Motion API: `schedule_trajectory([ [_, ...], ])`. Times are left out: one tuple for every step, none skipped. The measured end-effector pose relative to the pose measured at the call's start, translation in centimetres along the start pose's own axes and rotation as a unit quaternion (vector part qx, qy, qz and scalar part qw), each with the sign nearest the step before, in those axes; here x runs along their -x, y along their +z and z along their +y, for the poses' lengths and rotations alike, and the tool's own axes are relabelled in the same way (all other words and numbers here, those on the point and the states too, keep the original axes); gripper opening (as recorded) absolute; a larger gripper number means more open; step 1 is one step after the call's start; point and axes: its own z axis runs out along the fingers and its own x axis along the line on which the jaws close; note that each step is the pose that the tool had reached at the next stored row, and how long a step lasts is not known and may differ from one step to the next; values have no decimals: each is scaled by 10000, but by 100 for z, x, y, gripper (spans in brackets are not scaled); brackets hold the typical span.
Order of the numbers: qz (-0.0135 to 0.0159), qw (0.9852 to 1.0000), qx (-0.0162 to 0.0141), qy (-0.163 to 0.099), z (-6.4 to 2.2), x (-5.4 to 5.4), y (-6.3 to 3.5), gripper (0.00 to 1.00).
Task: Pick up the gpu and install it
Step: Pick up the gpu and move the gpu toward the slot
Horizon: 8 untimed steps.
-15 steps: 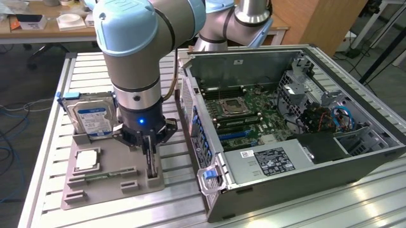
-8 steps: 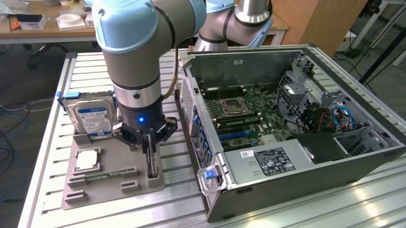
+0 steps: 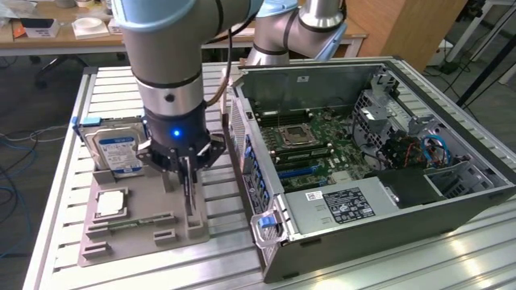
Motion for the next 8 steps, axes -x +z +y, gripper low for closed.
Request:
schedule_trajectory([
  [0, 10000, 0, 0, 1, 1, -45, 27],
  [1, 10000, 0, 0, 3, 2, -90, 27],
  [0, 10000, 0, 0, 4, 3, -137, 27],
  [0, 10000, 0, 0, 6, 4, -181, 27],
  [0, 10000, 0, 0, 7, 5, -226, 27],
  [0, 10000, 0, 0, 9, 6, -271, 27],
  [0, 10000, 0, 0, 10, 7, -319, 27],
  [0, 10000, 0, 0, 12, 8, -364, 27],
])
